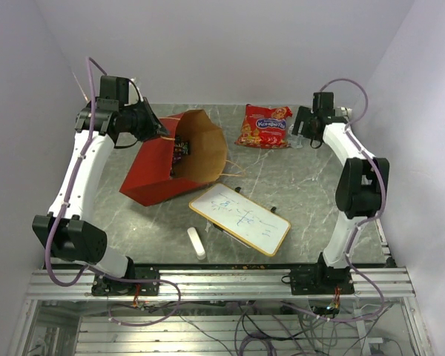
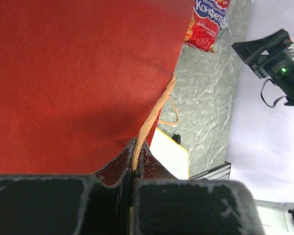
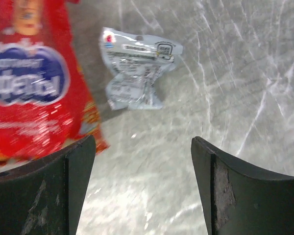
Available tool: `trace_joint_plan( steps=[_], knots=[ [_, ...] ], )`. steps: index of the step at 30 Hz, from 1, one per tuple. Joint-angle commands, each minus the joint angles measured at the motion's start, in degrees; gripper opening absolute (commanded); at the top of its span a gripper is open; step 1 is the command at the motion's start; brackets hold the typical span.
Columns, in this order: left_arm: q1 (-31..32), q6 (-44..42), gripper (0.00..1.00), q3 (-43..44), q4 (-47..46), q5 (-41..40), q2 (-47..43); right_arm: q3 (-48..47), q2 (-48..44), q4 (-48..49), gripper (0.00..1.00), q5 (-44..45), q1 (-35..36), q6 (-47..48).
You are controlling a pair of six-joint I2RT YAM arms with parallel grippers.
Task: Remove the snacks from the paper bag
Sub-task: Place the snack at the center of the board, then take out the snack from the paper bag.
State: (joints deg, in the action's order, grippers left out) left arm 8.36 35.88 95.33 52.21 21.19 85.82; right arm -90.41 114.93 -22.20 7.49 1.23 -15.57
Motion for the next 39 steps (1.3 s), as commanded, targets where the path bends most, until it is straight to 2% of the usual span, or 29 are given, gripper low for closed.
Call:
trace_joint_plan(
  steps=[1,6,10,15,19,23,27,31,34,35,39],
  knots=[
    [-0.1,1.3,0.07,2.9,0.1,2.1,1.3,-2.2,-8.4,-10.2,0.79,-2.5,4.2,-3.3],
    [-0.1,1.4,0.07,0.6,-2.2,2.0,-0.4,2.1,-12.3,-5.5,0.79,-24.6,12.6,-8.4],
    [-0.1,0.1,0.07,1.2,-1.9,2.7,0.3,3.1,-9.9,0.6,0.79,-34.2,18.2,-17.5],
    [-0.1,-1.6,0.07,3.4,-0.2,1.4,0.8,3.1,-4.7,2.3,0.78,-39.0,20.9,-21.5],
    [-0.1,-2.2,0.07,5.6,1.1,1.3,1.7,3.0,-1.1,2.5,0.71,-40.5,21.2,-21.6],
    [-0.1,-3.2,0.07,7.9,1.6,0.8,2.7,5.5,0.0,8.3,0.65,-43.7,22.2,-25.4],
    [-0.1,-3.7,0.07,9.5,0.6,1.1,4.6,6.5,1.4,11.1,0.5,-44.2,22.8,-29.9],
    [-0.1,-4.1,0.07,11.7,-3.0,2.2,7.7,8.1,2.5,15.5,0.2,-46.5,22.8,-34.9],
    [-0.1,-4.8,0.07,14.5,-6.2,2.1,10.5,9.4,1.3,17.3,0.04,-43.8,22.9,-37.7],
    [-0.1,-5.0,0.07,15.6,-7.5,2.1,11.6,9.6,1.2,17.7,0.0,-42.4,23.1,-38.1],
    [0.0,-6.4,0.07,22.5,-11.9,3.7,17.1,9.6,1.2,19.7,0.0,-38.9,24.1,-40.3]
  ],
)
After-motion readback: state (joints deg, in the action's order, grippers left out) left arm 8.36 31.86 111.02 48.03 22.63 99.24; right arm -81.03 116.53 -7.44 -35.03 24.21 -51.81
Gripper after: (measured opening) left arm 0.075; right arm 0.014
